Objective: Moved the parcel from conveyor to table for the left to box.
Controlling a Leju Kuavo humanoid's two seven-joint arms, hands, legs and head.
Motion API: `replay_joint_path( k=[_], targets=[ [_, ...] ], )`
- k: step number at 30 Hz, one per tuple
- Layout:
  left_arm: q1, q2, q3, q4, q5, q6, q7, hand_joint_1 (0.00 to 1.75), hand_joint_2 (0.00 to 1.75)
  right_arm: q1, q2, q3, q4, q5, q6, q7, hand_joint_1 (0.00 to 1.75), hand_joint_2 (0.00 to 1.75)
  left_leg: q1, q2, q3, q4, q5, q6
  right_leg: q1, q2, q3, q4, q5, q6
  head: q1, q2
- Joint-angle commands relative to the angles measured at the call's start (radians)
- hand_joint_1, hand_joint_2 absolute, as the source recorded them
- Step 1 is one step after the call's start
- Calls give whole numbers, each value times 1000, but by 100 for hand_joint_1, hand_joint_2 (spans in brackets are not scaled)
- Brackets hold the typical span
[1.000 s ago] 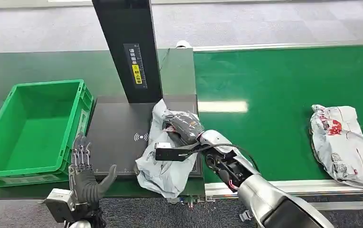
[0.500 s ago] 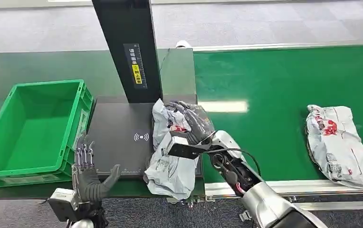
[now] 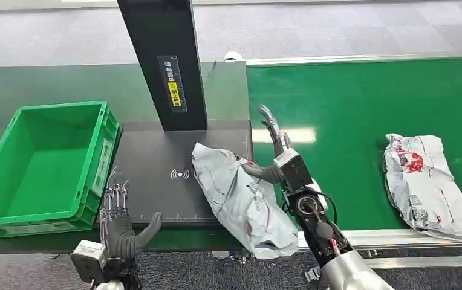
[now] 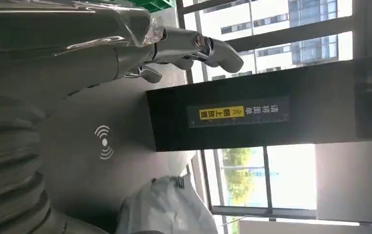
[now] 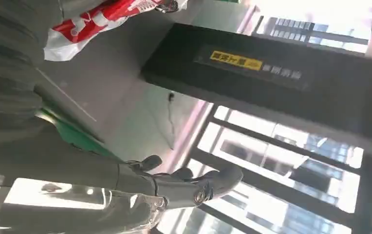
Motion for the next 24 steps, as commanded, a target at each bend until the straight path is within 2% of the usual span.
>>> replay_joint_path(
  k=[1,9,14,15,16,19,24],
  targets=[
    [26,8,-7,23,-21,3,12,0,175,177,-40,-120,-188,12,30,81,0,175,0,-3,3,-2,0,3,1,-4,5,-3,-1,-3,0,0],
    [12,2,-28,26,-32,1,14,0,175,191,-35,-108,-204,45,11,108,0,175,0,-1,0,0,0,2,0,-1,1,0,0,-2,0,0],
    [-15,16,-68,50,-132,60,15,0,175,195,-27,-120,-203,52,8,109,0,175,0,-2,1,-1,0,2,0,-2,1,-1,-1,-2,0,0],
    [-26,36,-96,64,-248,128,37,0,175,193,-26,-120,-202,56,8,107,0,175,0,-2,2,-1,0,3,1,-3,2,-1,-1,-3,0,0],
    [-41,50,-123,89,-359,157,120,0,175,191,-24,-121,-200,59,9,105,0,175,0,-1,1,-1,0,2,1,-2,2,-1,-1,-3,0,0],
    [-71,71,-153,154,-587,232,266,0,175,190,-19,-127,-199,65,10,103,0,175,0,-2,3,-2,0,3,1,-3,4,-2,0,-4,0,0],
    [-71,71,-153,154,-587,232,266,0,175,190,-19,-127,-199,65,10,103,0,175,0,0,1,-1,0,2,0,-1,1,-1,0,-2,0,0]
  ],
)
